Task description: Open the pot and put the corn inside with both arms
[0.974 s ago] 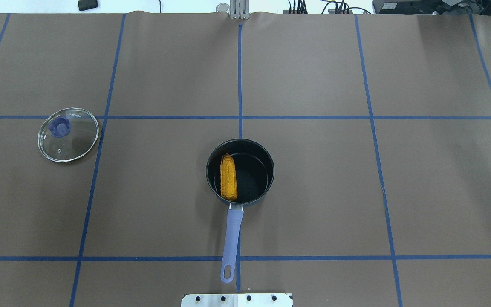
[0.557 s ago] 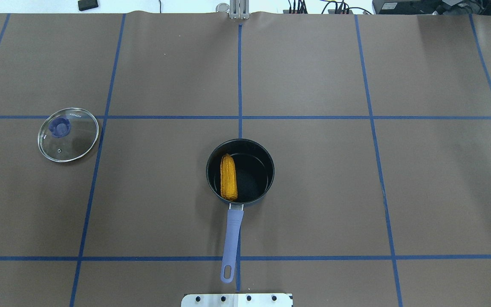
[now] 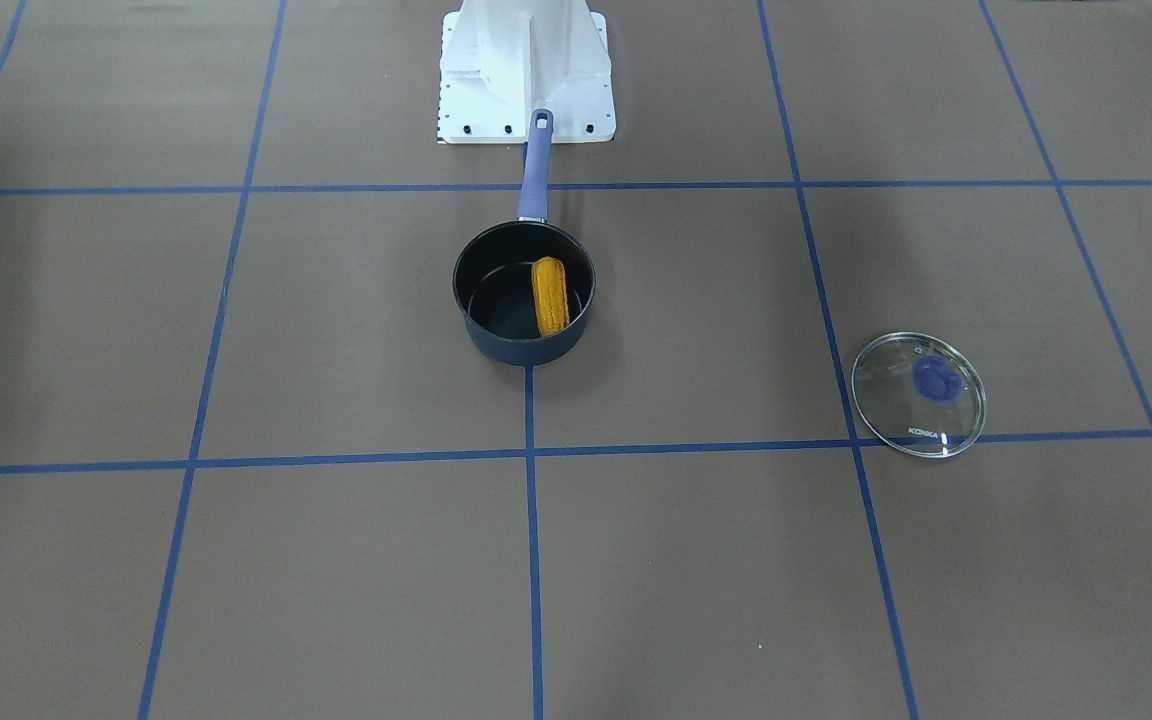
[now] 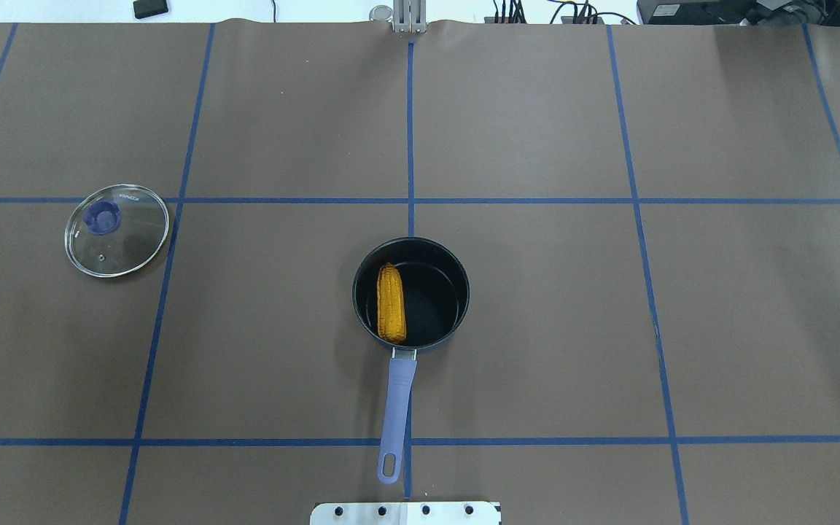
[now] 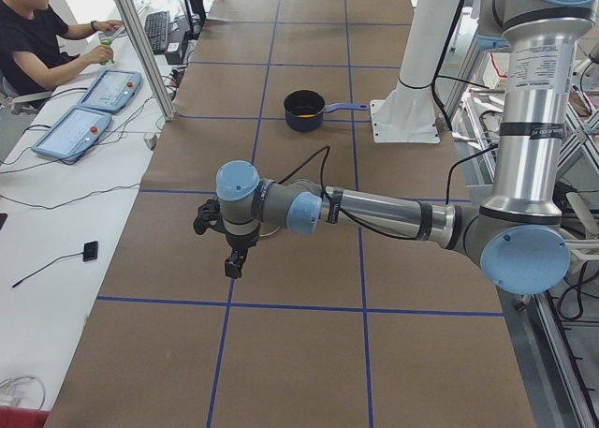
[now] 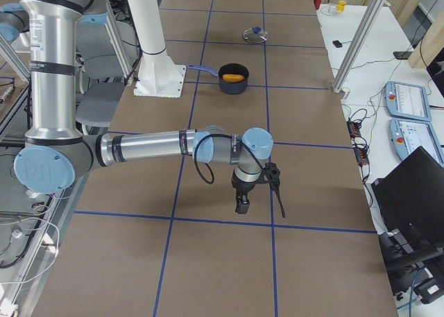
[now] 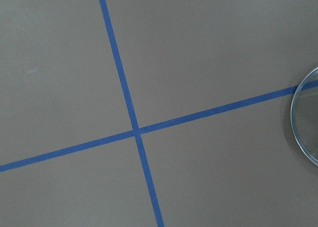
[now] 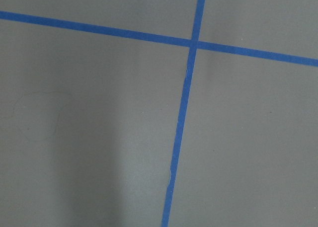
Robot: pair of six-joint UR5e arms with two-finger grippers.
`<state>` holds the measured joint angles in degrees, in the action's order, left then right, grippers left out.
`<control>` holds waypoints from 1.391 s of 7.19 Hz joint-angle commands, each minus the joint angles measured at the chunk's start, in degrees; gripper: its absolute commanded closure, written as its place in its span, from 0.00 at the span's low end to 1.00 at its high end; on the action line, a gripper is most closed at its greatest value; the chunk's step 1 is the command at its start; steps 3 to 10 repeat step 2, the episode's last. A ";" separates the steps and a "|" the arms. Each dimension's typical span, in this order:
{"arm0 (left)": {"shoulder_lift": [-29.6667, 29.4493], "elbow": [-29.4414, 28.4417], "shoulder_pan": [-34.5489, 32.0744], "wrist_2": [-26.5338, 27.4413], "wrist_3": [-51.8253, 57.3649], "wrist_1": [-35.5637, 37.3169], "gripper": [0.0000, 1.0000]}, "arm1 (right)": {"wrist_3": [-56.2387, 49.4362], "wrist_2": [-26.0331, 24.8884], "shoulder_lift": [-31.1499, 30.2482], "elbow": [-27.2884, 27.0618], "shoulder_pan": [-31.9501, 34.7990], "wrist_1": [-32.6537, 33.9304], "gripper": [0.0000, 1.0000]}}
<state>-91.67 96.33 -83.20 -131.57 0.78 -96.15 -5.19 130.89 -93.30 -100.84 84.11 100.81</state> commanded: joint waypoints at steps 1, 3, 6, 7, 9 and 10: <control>0.00 0.00 -0.03 0.00 0.01 0.00 0.01 | 0.00 0.07 0.13 -0.06 0.00 0.00 0.00; 0.09 0.00 -0.03 -0.09 0.01 0.00 0.01 | -0.09 0.16 0.22 -0.06 0.00 0.00 0.00; 0.09 0.00 -0.03 -0.09 0.01 0.00 0.01 | -0.09 0.16 0.22 -0.06 0.00 0.00 0.00; 0.09 0.00 -0.03 -0.09 0.01 0.00 0.01 | -0.09 0.16 0.22 -0.06 0.00 0.00 0.00; 0.09 0.00 -0.03 -0.09 0.01 0.00 0.01 | -0.09 0.16 0.22 -0.06 0.00 0.00 0.00; 0.09 0.00 -0.03 -0.09 0.01 0.00 0.01 | -0.09 0.16 0.22 -0.06 0.00 0.00 0.00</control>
